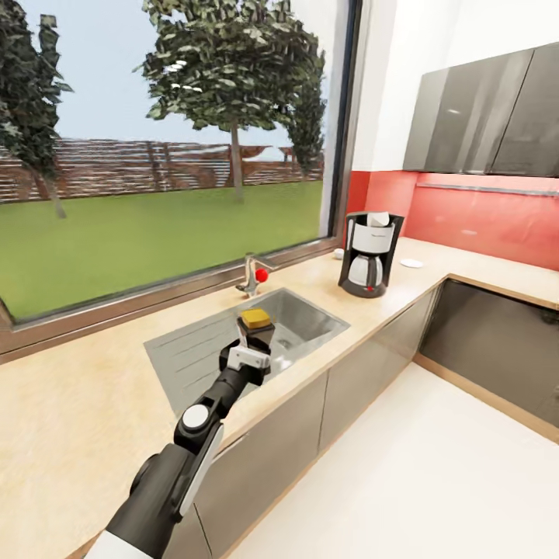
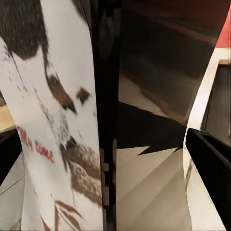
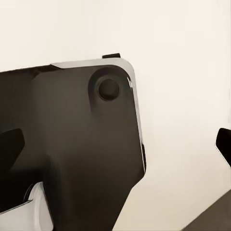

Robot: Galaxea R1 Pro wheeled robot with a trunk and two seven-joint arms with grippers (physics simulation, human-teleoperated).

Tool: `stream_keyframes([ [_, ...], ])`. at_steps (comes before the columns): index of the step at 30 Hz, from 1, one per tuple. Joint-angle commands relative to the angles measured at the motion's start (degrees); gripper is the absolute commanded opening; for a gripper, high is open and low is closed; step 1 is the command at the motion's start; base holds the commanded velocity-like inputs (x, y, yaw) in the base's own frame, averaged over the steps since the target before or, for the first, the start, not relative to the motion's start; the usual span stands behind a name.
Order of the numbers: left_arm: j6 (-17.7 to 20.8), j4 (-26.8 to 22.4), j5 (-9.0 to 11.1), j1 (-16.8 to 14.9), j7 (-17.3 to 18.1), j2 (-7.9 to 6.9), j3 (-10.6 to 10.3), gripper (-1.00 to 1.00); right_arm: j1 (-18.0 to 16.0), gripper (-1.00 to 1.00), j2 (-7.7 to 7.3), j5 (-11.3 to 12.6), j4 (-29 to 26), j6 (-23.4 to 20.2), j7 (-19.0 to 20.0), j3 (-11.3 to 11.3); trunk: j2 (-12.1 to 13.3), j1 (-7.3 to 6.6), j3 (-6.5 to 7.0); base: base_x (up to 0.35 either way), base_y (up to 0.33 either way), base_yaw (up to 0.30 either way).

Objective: Set up a coffee station on the kitchen countertop: keep the coffee maker on the countertop, move the bottle of coffee from the kitchen shelf to the counter next to the coffee maker, place a paper coffee filter on top of the coffee maker, put the saucer next to the coffee maker with the coffee cup on the saucer, and place the electric kettle next to the coffee maker.

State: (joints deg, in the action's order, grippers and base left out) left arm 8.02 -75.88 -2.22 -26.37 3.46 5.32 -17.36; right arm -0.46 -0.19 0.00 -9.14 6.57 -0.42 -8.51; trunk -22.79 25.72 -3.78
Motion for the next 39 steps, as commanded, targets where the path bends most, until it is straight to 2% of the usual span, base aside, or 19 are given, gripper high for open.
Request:
stream_keyframes([
  [1, 0.33, -0.12, -0.23, 0.01, 0.24, 0.0, -0.1, -1.0, -0.05, 1.0, 0.01, 0.0, 0.03, 0.19, -0.02, -0.19, -0.12, 0.06, -0.12, 0.241, -0.189, -0.137],
  [33, 0.28, 0.01, -0.3, 0.09, 0.15, -0.05, -0.39, -1.0, -0.06, 1.0, 0.1, 0.0, -0.44, 0.28, -0.19, -0.05, -0.12, 0.06, -0.12, 0.234, -0.201, -0.009],
  [39, -2.17, 0.1, -0.19, 0.1, 0.15, -0.05, -0.39, -1.0, -0.06, 1.0, 0.1, 0.0, -0.44, 0.28, -0.19, -0.06, -0.12, 0.06, -0.12, 0.242, -0.204, 0.0],
])
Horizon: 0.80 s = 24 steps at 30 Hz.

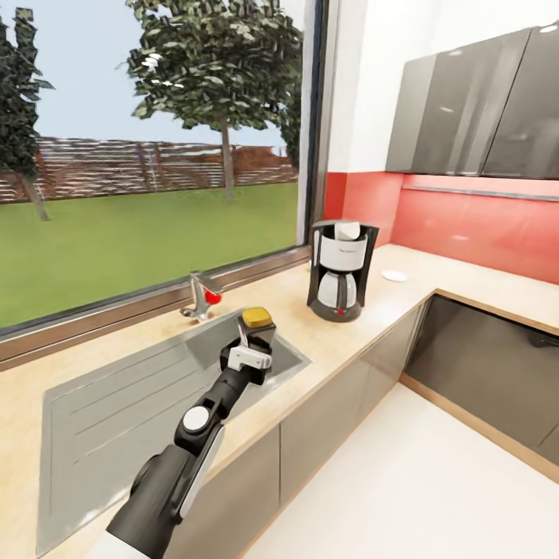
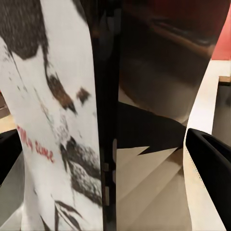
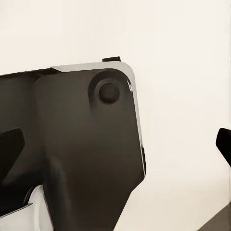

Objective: Set up a coffee station on the kitchen countertop: keep the coffee maker on the countertop, move the bottle of coffee from the kitchen shelf to the counter next to the coffee maker, place a paper coffee filter on top of the coffee maker, put the saucer next to the coffee maker with the coffee cup on the saucer, and place the electric kettle next to the coffee maker.

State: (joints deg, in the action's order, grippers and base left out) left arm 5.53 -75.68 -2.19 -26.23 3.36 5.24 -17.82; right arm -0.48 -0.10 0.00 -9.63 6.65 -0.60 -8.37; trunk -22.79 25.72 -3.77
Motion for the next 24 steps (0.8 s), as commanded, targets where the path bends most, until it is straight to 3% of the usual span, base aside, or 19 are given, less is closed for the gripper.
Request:
stream_keyframes([
  [1, 0.08, -0.09, -0.21, -0.05, 0.24, 0.03, 0.07, -1.0, -0.05, 1.0, 0.01, 0.0, 0.05, 0.21, -0.01, -0.18, -0.12, 0.06, -0.12, 0.241, -0.204, 0.0],
  [11, -0.5, 2.13, -0.22, -0.14, 0.11, 0.2, 0.12, -1.0, -0.05, 1.0, 0.01, 0.0, 0.05, 0.21, -0.01, -0.16, -0.12, 0.06, -0.12, 0.242, -0.204, 0.0],
  [15, -1.0, 7.69, 0.01, -0.76, 0.01, 0.5, 0.33, -1.0, -0.05, 1.0, 0.01, 0.0, 0.05, 0.21, -0.01, -0.16, -0.12, 0.06, -0.12, 0.244, -0.204, 0.0],
  [17, -4.99, 11.96, 0.1, -1.71, -0.09, 0.66, 0.61, -1.0, -0.05, 1.0, 0.01, -0.01, 0.08, 0.17, 0.03, -0.12, -0.12, 0.06, -0.12, 0.255, -0.204, 0.0],
  [19, -7.3, 12.84, 0.09, -2.84, -0.22, 0.62, 0.76, -1.0, -0.05, 1.0, 0.01, -0.06, 0.12, 0.14, 0.05, -0.09, -0.12, 0.06, -0.12, 0.272, -0.204, 0.0],
  [20, -8.59, 13.51, 0.02, -5.29, -3.06, 0.51, 1.6, -1.0, -0.05, 1.0, 0.01, -0.15, 0.14, 0.12, 0.07, 0.0, -0.12, 0.06, -0.12, 0.254, -0.13, 0.0],
  [24, -9.0, 13.71, 0.02, -6.27, -7.1, 0.5, 2.15, -1.0, -0.05, 1.0, 0.01, -0.22, 0.14, 0.12, 0.08, 0.02, -0.12, 0.06, -0.12, 0.095, -0.044, 0.0],
])
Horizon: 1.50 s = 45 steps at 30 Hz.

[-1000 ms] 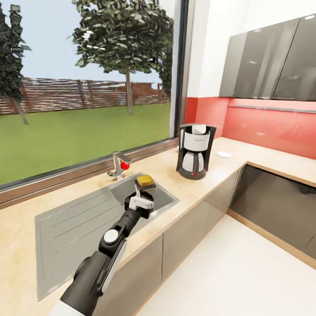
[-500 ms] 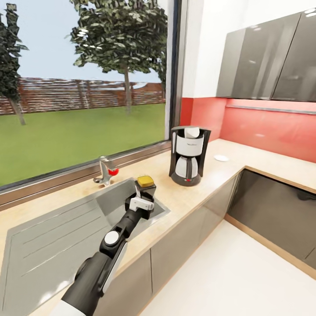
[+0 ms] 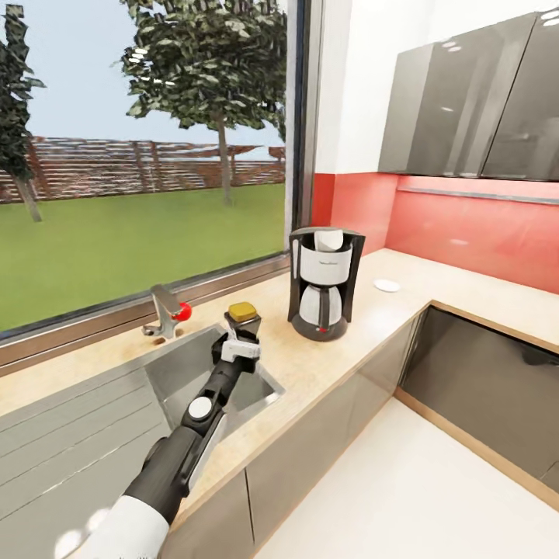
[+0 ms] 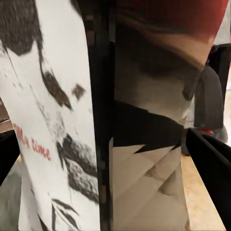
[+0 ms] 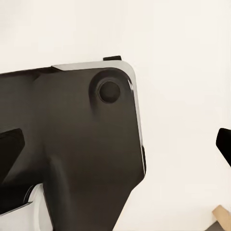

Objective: Set up a coffee station on the kitchen countertop: keep the coffee maker on the countertop, move the bottle of coffee from the kitchen shelf to the counter next to the coffee maker, place a paper coffee filter on top of the coffee maker, put the saucer next to the coffee maker with the coffee cup on the saucer, and place the electric kettle next to the coffee maker.

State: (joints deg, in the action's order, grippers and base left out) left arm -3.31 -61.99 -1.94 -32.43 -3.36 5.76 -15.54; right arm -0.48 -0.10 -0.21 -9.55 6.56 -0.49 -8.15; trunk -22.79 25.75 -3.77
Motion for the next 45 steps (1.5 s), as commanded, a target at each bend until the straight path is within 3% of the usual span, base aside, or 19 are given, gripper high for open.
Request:
stream_keyframes([
  [1, -0.2, 0.06, -0.21, -0.1, -0.49, 0.0, -0.05, -1.0, -0.05, 1.0, 0.01, -0.03, 0.05, 0.21, -0.04, -0.2, -0.13, 0.03, -0.13, 0.019, -0.009, 0.0],
  [3, -0.44, 1.35, -0.19, -1.07, -0.76, 0.09, 0.91, -1.0, -0.05, 1.0, 0.01, -0.09, 0.1, 0.21, -0.04, -0.15, -0.13, 0.03, -0.13, 0.009, -0.004, 0.0],
  [6, -1.17, 8.83, -0.03, -6.03, -1.1, 0.2, 3.15, -1.0, -0.05, 1.0, -0.04, -0.2, 0.13, 0.21, -0.01, -0.05, -0.13, 0.03, -0.13, 0.003, -0.001, 0.0],
  [10, -5.65, 17.41, 0.26, -10.66, -4.43, 0.28, 4.18, -1.0, -0.05, 1.0, -0.2, -0.23, 0.14, 0.21, 0.07, -0.03, -0.13, 0.03, -0.13, 0.0, 0.0, 0.0],
  [13, -4.62, 16.38, 0.21, -9.62, -4.21, 1.26, 3.16, -1.0, -0.14, 1.0, -0.3, -0.32, -0.84, 0.26, 0.04, -0.04, -0.14, 0.04, -0.12, 0.0, 0.0, 0.0],
  [18, -3.23, 17.64, 0.12, -7.96, -4.7, 0.82, 3.72, -1.0, -0.14, 1.0, -0.68, -0.32, -1.3, 0.37, 0.05, -0.02, -0.14, 0.04, -0.12, 0.003, -0.001, 0.0],
  [24, -2.03, 17.55, 0.09, -6.04, -4.95, 1.27, 3.69, -1.0, -0.14, 1.0, -1.27, -0.32, -1.35, 0.47, 0.05, -0.04, -0.14, 0.04, -0.12, 0.124, -0.172, 0.0],
  [30, -1.98, 17.44, 0.05, -6.36, -6.24, 1.7, 3.61, -1.0, -0.14, 1.0, -1.3, -0.32, -1.35, 0.47, 0.02, -0.09, -0.14, 0.04, -0.11, 0.138, -0.236, 0.035],
  [39, -1.96, 16.98, -0.16, -6.47, -9.0, 2.68, 3.62, -1.0, -0.14, 1.0, -1.27, -0.32, -1.27, 0.47, -0.04, -0.03, -0.14, 0.04, 0.12, 0.006, -0.268, 0.234],
  [45, -1.96, 15.41, -0.16, -6.34, -9.03, 2.76, 3.67, -1.0, -0.14, 1.0, -1.22, -0.32, -1.27, 0.47, -0.04, -0.02, -0.14, 0.04, 0.32, -0.085, -0.271, 0.263],
])
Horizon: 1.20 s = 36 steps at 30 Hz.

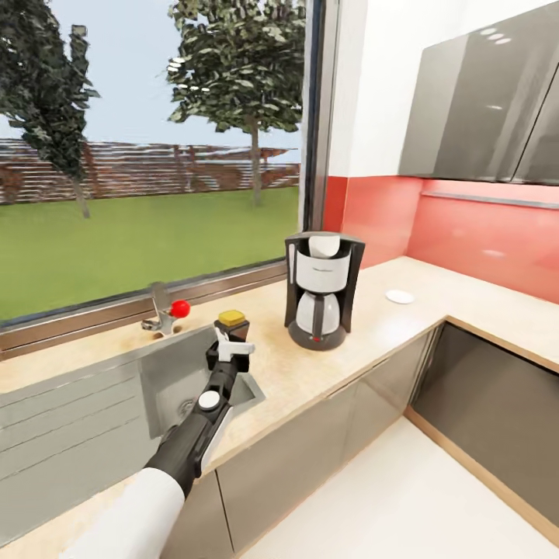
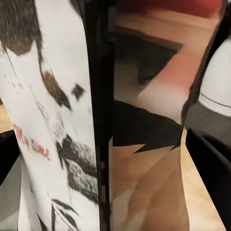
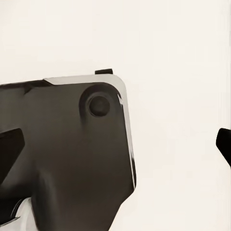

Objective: Set up a coffee station on the kitchen countertop: keep the coffee maker on the countertop, move the bottle of coffee from the kitchen shelf to the counter next to the coffee maker, place a paper coffee filter on top of the coffee maker, put the saucer next to the coffee maker with the coffee cup on the saucer, and place the electric kettle next to the coffee maker.

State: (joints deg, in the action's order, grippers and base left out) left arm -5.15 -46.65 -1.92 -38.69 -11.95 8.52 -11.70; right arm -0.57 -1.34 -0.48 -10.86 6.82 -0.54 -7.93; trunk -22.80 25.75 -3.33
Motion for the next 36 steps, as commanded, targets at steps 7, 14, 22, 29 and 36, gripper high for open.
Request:
stream_keyframes([
  [7, 0.03, 0.05, -0.26, -0.08, -0.44, 0.01, -0.14, -1.0, -0.04, 1.0, 0.02, -0.05, 0.05, 0.21, 0.01, -0.24, -0.13, 0.03, 0.09, 0.143, -0.22, 0.263],
  [14, 0.0, 0.15, -0.3, 0.32, -0.63, 0.01, -0.12, -1.0, -0.04, 1.0, 0.02, -0.05, 0.05, 0.21, 0.05, -0.24, -0.13, 0.03, 0.32, 0.272, -0.169, 0.263],
  [22, 0.08, 0.93, -0.23, -0.54, -0.78, 0.06, -1.06, -1.0, -0.04, 1.0, 0.02, -0.05, 0.05, 0.21, 0.09, -0.24, -0.13, 0.03, 0.5, 0.262, -0.17, 0.198],
  [29, 0.01, 1.11, -0.33, -0.82, -0.72, 0.92, -1.08, -1.0, -0.04, 1.0, -0.29, -0.05, -0.02, 0.2, 0.1, -0.24, -0.13, 0.03, 0.51, 0.091, -0.055, 0.017],
  [36, -0.61, 1.11, -0.53, 0.25, -0.95, 0.83, -1.01, -1.0, -0.04, 1.0, -0.57, -0.05, -0.04, 0.31, 0.1, -0.24, -0.13, 0.03, 0.51, 0.002, -0.003, 0.0],
])
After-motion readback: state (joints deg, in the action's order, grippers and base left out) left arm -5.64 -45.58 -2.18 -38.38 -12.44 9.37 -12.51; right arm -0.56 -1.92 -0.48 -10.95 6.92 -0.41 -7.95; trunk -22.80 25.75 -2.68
